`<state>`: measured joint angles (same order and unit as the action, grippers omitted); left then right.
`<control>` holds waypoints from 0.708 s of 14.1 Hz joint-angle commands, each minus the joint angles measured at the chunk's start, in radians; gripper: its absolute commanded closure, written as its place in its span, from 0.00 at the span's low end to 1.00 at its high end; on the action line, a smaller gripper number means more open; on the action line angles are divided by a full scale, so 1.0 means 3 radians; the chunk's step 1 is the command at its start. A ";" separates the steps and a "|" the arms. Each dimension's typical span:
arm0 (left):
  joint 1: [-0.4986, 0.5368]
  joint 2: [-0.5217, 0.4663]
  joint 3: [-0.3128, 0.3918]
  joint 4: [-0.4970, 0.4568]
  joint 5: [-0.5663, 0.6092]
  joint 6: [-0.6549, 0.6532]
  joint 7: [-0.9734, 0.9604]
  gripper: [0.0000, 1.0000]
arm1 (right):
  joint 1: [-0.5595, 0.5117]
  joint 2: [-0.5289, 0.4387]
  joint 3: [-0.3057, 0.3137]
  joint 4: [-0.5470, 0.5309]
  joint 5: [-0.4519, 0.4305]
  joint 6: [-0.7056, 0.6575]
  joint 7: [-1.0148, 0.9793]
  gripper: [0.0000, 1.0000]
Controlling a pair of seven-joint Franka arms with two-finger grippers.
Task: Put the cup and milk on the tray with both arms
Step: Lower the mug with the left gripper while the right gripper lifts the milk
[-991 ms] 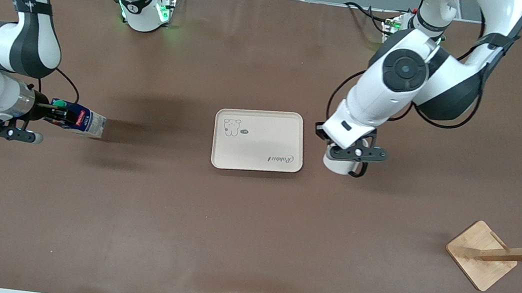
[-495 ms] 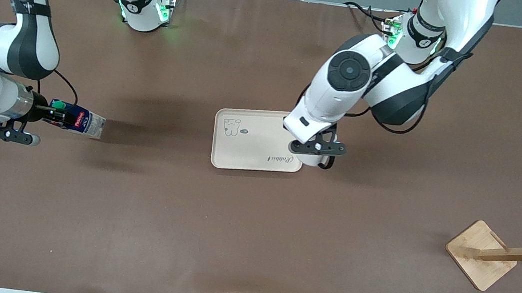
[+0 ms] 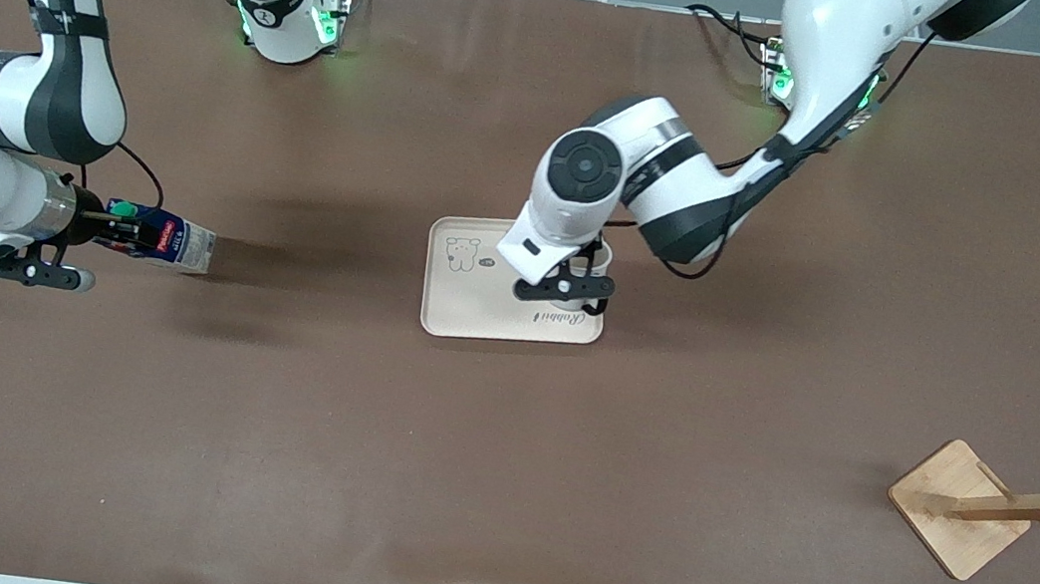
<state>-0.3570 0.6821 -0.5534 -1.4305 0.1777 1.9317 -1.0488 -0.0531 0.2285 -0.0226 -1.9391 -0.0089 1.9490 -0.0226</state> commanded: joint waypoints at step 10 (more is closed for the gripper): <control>-0.0134 0.0446 0.0030 0.0130 -0.0189 -0.0155 -0.0068 1.00 | 0.0375 0.0189 0.0014 0.0930 0.0117 -0.1086 0.0345 1.00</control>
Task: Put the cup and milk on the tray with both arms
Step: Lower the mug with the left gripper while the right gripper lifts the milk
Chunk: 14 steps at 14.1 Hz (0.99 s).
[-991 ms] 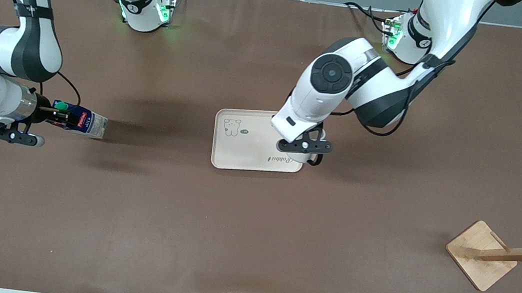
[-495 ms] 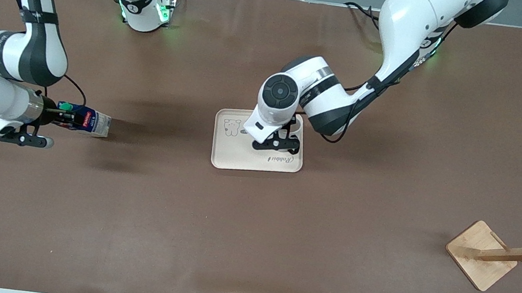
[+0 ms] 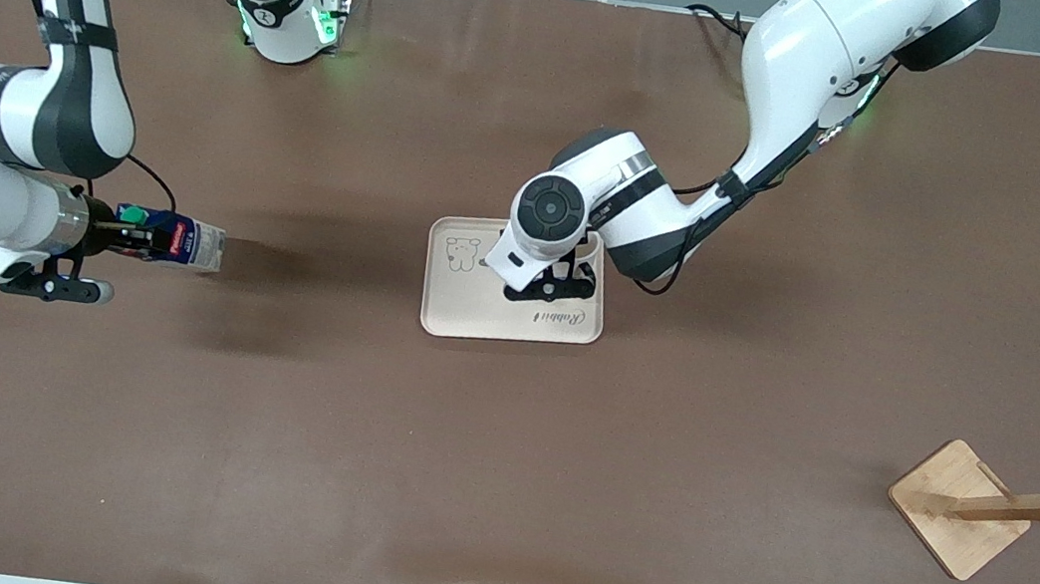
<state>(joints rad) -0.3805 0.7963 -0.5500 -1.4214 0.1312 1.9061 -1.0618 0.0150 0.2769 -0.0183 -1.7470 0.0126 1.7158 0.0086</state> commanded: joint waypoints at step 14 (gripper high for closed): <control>0.0367 -0.0832 0.0212 0.0136 0.0105 -0.0584 0.0011 0.00 | 0.1559 0.0013 0.0010 0.0076 0.0884 0.0615 0.1438 1.00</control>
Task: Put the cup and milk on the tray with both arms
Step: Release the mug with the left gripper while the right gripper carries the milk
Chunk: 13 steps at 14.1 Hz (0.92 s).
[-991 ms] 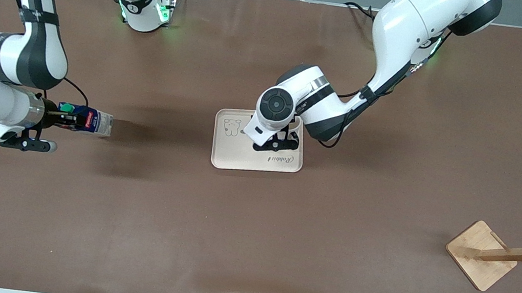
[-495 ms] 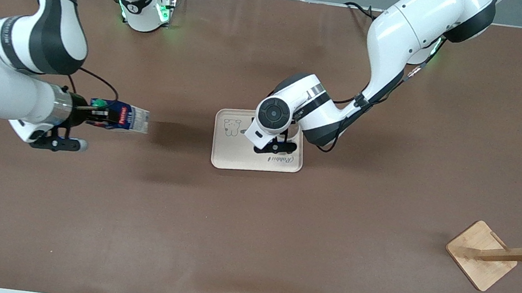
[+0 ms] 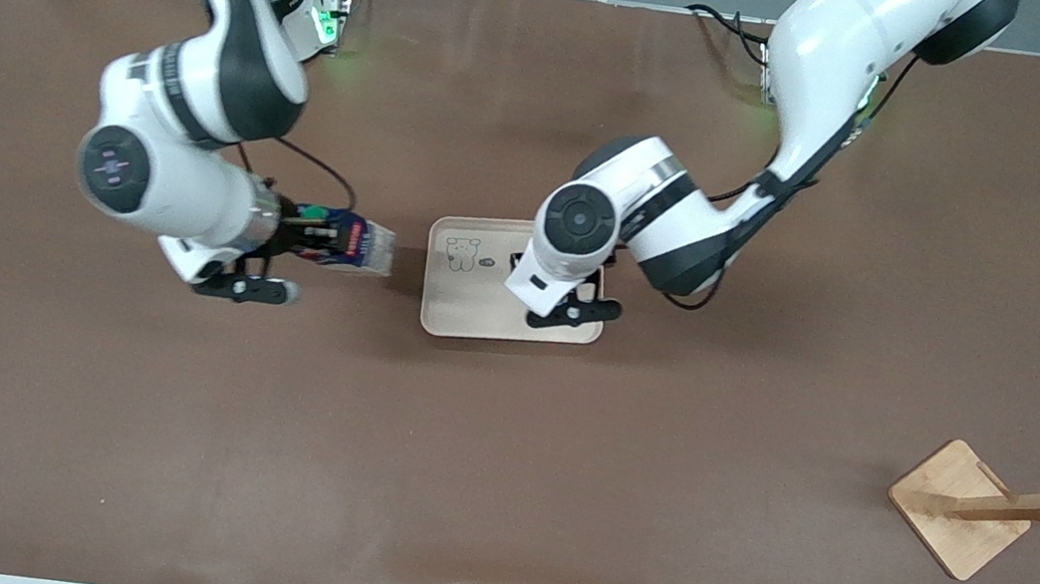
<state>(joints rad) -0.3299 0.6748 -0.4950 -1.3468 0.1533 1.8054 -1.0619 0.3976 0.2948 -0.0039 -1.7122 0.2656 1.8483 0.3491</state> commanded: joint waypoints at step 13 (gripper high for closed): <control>0.2040 -0.1599 0.0024 -0.0153 0.0057 -0.1201 0.1661 0.00 | 0.0965 0.0300 -0.0043 0.0032 -0.0517 0.0731 0.0764 1.00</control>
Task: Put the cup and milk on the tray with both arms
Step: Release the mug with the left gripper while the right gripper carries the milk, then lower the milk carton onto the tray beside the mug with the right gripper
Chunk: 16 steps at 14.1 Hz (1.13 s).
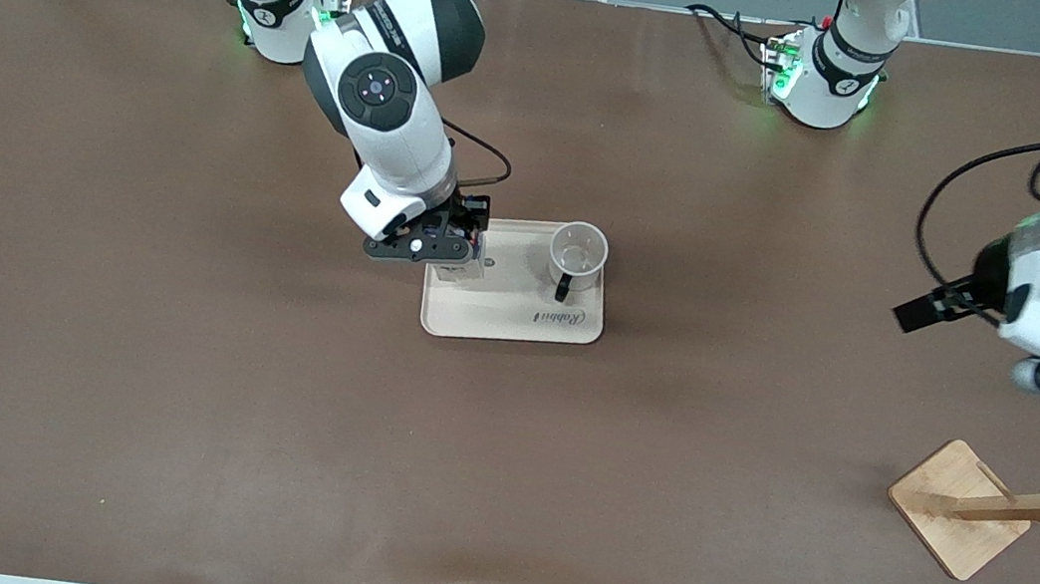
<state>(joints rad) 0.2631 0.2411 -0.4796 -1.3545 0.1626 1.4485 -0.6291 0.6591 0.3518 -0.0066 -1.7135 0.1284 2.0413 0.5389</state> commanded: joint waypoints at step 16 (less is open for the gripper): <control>-0.0307 -0.0737 0.0681 -0.0153 -0.0045 -0.0150 0.1493 0.00 | 0.0263 0.0295 -0.0039 0.0051 -0.0086 0.0262 0.0612 0.00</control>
<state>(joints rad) 0.2624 0.0659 -0.4020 -1.3737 0.1622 1.3899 -0.2394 0.7367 0.4352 -0.0170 -1.7107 0.1161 2.1267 0.7051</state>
